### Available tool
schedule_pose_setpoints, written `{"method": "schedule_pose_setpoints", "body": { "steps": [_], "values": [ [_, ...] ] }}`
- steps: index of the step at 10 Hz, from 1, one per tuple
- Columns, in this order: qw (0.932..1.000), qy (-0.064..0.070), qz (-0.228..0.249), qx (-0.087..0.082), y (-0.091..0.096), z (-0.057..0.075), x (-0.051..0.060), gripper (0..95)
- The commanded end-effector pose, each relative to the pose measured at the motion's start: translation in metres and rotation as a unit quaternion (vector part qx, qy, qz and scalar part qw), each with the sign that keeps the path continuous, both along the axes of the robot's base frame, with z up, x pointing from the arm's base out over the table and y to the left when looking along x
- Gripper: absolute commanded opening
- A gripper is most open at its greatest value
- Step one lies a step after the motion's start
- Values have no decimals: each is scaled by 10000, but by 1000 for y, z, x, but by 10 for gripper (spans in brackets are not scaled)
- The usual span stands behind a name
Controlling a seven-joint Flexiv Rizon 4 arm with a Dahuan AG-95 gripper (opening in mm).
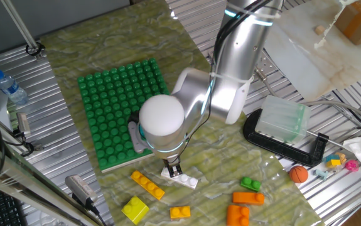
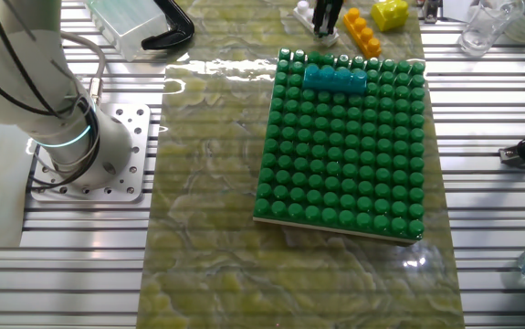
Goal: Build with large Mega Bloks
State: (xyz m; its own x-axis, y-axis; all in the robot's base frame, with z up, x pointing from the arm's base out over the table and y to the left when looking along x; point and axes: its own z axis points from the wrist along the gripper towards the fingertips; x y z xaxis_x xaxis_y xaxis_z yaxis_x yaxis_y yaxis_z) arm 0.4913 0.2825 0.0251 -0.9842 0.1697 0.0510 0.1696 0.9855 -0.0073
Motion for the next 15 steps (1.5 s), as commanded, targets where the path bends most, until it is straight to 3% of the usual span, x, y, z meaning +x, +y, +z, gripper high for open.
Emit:
{"method": "schedule_pose_setpoints", "body": {
  "steps": [1, 3, 6, 12, 15],
  "values": [
    [10000, -39, -24, 56, 5, 5, 4, 0],
    [10000, -39, -47, 42, 11, 5, 8, 0],
    [9998, -159, -23, 88, 19, 3, 8, 0],
    [9995, -245, 191, 89, 65, 11, 6, 0],
    [9982, -211, 546, -144, 67, 15, 5, 0]
  ]
}}
